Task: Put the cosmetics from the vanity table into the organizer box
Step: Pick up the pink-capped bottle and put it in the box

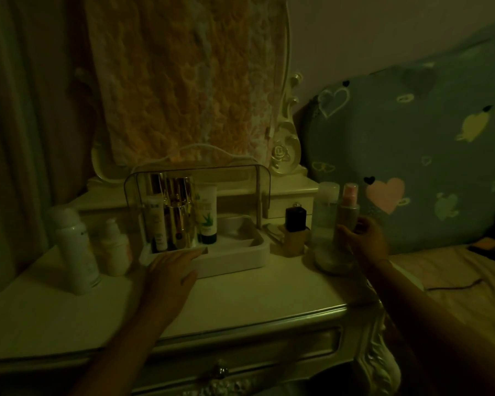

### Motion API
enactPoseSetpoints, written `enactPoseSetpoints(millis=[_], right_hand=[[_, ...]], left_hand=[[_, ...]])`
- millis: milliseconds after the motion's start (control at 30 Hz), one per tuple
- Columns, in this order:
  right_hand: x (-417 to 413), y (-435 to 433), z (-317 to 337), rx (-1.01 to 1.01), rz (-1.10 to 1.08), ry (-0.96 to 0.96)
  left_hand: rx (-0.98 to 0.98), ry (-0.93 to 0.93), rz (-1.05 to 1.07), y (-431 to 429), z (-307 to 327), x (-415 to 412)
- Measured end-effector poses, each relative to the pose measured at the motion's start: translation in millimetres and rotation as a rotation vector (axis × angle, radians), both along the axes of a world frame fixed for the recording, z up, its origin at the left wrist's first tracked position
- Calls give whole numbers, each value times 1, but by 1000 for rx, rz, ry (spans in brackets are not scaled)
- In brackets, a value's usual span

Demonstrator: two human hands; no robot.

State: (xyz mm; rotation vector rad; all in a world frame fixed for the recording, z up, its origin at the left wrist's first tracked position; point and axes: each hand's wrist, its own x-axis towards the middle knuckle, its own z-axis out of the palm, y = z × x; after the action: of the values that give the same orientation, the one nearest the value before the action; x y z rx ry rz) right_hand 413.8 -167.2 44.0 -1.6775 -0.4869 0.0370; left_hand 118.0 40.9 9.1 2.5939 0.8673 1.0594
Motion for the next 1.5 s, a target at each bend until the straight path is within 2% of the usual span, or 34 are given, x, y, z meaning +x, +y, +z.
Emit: enactPoseSetpoints(millis=[267,567,900,1133,1267,1367,1500], right_hand=[[-1,-2,0,3,0,-32],[-22,-13,30,109,12,-146],[-88,0,47,73,211,-227],[-138,36,40,56,437,-159],[-153,69,38,32,449,-172],[-157,95,40,59,476,-106],[-156,131,40,69,452,-74]], left_hand=[[28,-14,2,1,-2,-1],[56,-19,0,-1,-1,-1],[11,8,-21,2,-3,-2],[17,61,-75,6,-4,-13],[28,27,-76,12,-4,-21],[18,-11,-88,10,-4,-23],[24,19,-86,10,-6,-23]])
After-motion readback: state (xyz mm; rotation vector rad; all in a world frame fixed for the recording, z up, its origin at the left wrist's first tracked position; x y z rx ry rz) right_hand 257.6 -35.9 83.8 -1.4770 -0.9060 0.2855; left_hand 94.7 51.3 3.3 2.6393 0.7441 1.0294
